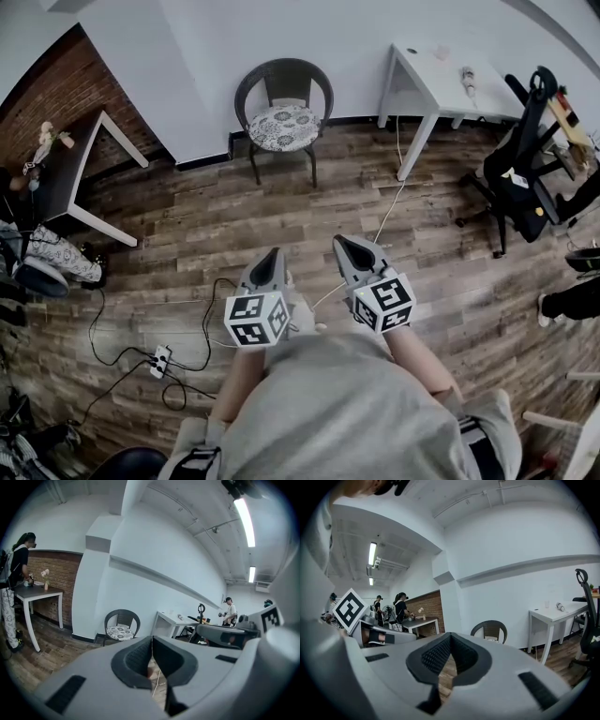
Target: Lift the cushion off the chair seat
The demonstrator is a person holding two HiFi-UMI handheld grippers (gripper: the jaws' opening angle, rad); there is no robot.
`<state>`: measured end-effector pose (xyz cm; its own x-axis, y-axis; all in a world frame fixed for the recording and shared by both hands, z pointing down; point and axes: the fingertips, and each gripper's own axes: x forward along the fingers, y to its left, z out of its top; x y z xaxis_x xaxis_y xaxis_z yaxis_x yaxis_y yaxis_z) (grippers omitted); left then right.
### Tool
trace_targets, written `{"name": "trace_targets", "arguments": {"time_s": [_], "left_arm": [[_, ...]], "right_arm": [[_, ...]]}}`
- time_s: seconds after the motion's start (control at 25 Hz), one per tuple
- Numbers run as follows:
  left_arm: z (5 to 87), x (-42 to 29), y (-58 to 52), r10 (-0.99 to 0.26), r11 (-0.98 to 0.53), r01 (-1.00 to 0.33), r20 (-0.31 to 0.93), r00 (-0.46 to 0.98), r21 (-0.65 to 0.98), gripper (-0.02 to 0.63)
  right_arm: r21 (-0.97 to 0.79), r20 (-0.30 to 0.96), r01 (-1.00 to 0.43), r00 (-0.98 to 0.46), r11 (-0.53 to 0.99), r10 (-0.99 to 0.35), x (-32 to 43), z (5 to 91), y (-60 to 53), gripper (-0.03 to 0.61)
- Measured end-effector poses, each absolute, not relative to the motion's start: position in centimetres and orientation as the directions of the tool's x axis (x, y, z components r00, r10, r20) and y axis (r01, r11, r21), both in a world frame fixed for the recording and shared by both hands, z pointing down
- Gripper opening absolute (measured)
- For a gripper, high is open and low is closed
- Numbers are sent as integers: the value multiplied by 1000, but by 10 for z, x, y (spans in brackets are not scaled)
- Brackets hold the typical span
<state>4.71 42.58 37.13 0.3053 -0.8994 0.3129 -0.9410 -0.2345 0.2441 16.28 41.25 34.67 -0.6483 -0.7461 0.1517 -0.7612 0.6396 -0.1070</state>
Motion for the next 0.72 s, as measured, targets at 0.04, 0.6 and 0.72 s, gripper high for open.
{"name": "trace_targets", "arguments": {"time_s": [0.04,0.6,0.72], "left_arm": [[372,45,424,-900,-233,-942,312,303,242,9],[389,26,375,-901,-202,-943,327,285,264,9],[392,20,355,-900,-203,-945,331,283,258,9]], "right_arm": [[-108,149,-760,-649,640,-746,161,347,411,3],[-94,187,-757,-652,647,-735,144,362,358,3],[-95,189,-759,-649,644,-737,138,363,338,2]]}}
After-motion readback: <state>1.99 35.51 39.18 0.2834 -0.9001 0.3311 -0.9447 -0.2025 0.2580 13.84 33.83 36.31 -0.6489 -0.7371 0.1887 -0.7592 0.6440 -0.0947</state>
